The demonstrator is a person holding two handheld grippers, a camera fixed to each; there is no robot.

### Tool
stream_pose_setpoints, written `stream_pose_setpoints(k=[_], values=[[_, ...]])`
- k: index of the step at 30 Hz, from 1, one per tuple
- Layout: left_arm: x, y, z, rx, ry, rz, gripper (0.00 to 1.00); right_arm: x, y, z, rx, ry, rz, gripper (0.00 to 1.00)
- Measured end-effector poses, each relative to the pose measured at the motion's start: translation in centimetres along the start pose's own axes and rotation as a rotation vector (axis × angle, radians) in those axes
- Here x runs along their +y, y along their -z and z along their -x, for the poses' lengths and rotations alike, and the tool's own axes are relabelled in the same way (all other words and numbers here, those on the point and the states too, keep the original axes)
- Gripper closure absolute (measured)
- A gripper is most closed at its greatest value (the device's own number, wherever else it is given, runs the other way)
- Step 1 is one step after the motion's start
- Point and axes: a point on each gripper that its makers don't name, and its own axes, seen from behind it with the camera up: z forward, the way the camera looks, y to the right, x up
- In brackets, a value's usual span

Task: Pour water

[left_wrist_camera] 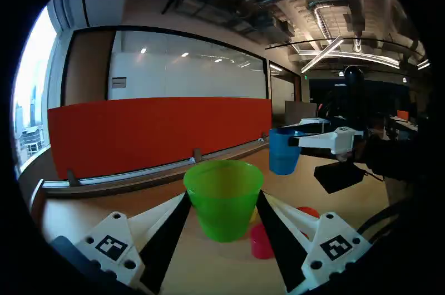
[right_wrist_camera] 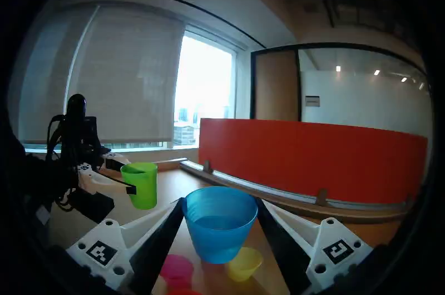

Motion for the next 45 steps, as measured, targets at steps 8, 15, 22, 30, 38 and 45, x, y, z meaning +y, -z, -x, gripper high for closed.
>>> stream_pose_setpoints(k=[8,15,22,30,38,45], values=[[0.1,-0.1,-0.2,0.0,-0.003,0.004,0.17,0.0,-0.1,-0.5,0.016,-0.002,0.001,0.06],[0.1,-0.3,0.0,0.0,-0.002,0.004,0.17,0.0,-0.1,-0.6,0.02,-0.001,0.002,0.06],[0.0,-0.4,0.1,-0.002,-0.004,0.004,0.17,0.1,0.0,-0.5,0.008,0.004,-0.001,0.06],[0.1,-0.3,-0.1,0.0,-0.003,0.007,0.17,-0.3,0.0,-0.4,-0.014,0.024,-0.015,0.06],[0.3,-0.2,-0.2,0.002,0.004,0.018,0.17,-0.8,0.1,-0.7,-0.027,0.032,-0.035,0.06],[0.5,0.0,-0.3,0.005,0.006,0.025,0.17,-1.2,0.4,-1.3,-0.037,0.04,-0.057,0.06]])
